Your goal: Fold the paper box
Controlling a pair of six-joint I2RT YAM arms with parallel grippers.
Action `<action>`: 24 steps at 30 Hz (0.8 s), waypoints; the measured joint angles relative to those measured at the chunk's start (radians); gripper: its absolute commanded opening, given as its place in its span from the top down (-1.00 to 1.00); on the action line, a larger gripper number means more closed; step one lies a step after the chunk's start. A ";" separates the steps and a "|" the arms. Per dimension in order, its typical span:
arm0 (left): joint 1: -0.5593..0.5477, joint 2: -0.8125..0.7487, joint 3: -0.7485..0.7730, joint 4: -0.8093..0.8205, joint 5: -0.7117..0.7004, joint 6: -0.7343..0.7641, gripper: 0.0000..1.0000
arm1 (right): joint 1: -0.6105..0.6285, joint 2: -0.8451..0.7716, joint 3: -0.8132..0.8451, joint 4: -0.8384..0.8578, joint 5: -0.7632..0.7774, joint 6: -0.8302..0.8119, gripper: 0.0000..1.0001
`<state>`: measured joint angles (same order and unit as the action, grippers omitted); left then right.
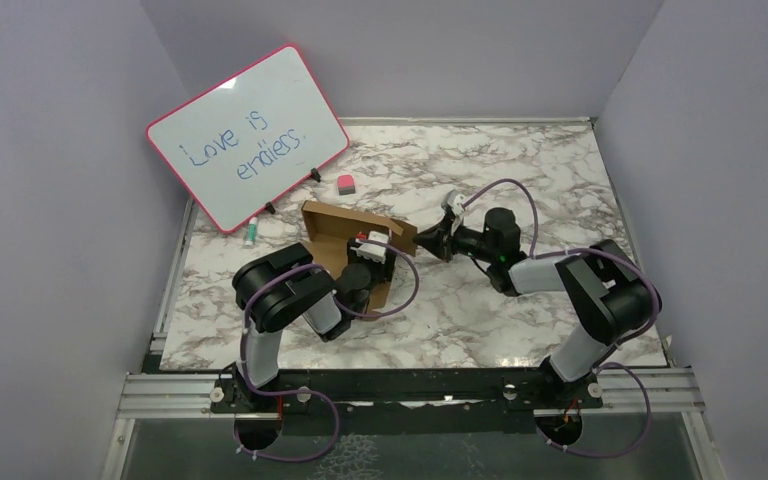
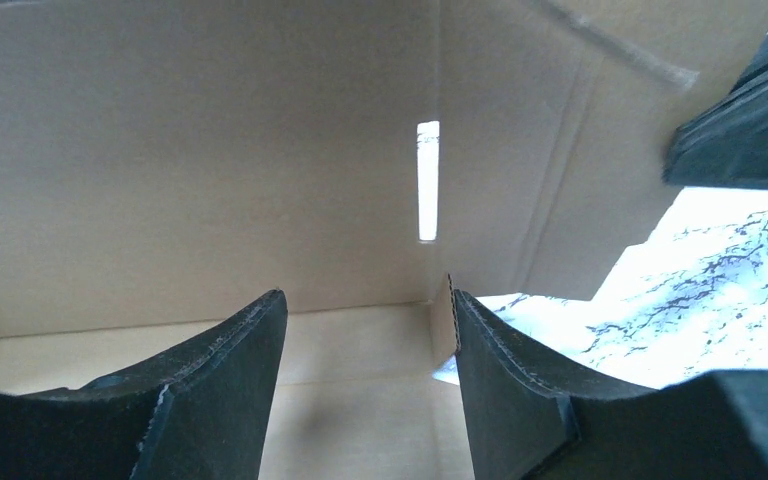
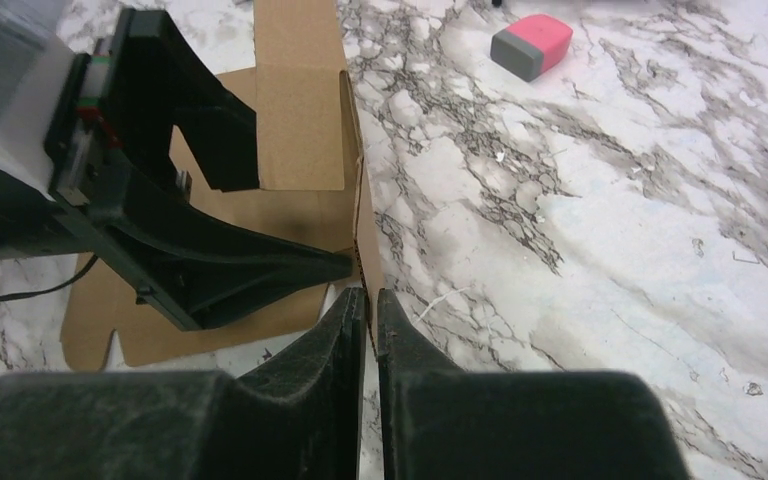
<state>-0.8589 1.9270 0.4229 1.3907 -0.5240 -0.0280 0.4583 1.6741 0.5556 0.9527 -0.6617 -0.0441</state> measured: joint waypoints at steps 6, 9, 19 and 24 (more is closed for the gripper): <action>0.021 0.016 -0.023 0.000 0.024 -0.051 -0.12 | 0.000 -0.061 -0.001 -0.023 0.001 -0.002 0.48; 0.031 0.019 -0.037 0.000 0.041 -0.077 -0.07 | 0.000 -0.097 -0.001 -0.048 0.005 -0.007 0.40; 0.063 0.027 -0.073 0.029 0.100 -0.160 0.01 | -0.002 -0.073 0.065 -0.128 0.039 -0.056 0.39; 0.082 0.034 -0.083 0.055 0.137 -0.199 0.09 | -0.002 0.032 0.114 -0.133 0.035 -0.061 0.39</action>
<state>-0.7765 1.9606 0.3397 1.4452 -0.3870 -0.2268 0.4564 1.7058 0.6701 0.8200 -0.6262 -0.1055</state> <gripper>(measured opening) 0.481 0.301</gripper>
